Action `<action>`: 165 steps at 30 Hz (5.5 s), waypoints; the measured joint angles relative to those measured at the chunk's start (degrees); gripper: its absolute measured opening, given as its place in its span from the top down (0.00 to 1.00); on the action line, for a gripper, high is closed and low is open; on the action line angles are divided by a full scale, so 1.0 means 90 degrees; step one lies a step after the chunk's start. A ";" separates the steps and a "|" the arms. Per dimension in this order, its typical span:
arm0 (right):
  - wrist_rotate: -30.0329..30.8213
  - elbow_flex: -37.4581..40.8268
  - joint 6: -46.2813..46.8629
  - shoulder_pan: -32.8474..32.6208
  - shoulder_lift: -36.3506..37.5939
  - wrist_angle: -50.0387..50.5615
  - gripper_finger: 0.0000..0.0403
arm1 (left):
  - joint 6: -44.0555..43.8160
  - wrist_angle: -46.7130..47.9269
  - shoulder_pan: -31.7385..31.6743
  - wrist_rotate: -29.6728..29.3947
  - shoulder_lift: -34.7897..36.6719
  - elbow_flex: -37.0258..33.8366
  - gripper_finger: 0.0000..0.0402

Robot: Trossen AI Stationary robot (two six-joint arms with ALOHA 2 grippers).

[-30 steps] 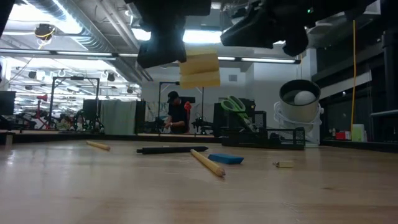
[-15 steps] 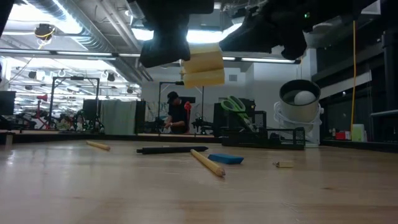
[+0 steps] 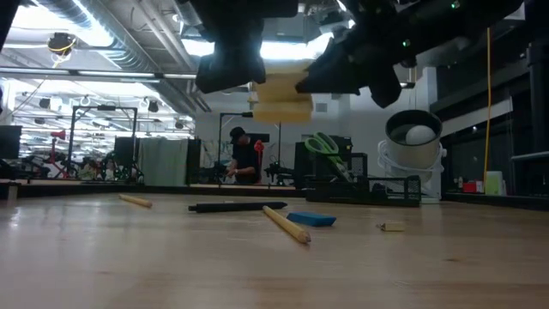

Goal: Pick and place office supplies into organizer
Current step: Put the yellow sticky notes into the metal mesh desk organizer, then put the top yellow pencil into the metal mesh desk organizer

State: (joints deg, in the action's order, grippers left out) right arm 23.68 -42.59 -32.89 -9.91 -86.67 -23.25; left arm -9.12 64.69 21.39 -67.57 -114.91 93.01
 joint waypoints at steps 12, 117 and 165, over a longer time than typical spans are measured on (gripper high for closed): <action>0.0005 0.0000 0.0007 0.0000 0.0002 -0.0013 0.79 | 0.0036 -0.0103 -0.0002 0.0005 0.0000 0.0000 0.99; 0.2472 0.2487 0.2905 0.1278 0.1903 0.2360 0.95 | 0.2584 -0.8622 -0.1443 0.3487 0.4874 -0.6642 1.00; 0.1644 0.0847 0.2654 0.1522 0.1898 0.2735 0.88 | 0.2285 -0.8830 -0.1229 0.3740 0.4872 -0.6642 0.92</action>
State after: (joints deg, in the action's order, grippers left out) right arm 38.48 -34.96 -9.01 3.78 -69.58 1.36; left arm 11.44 -14.78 10.33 -33.91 -71.07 33.23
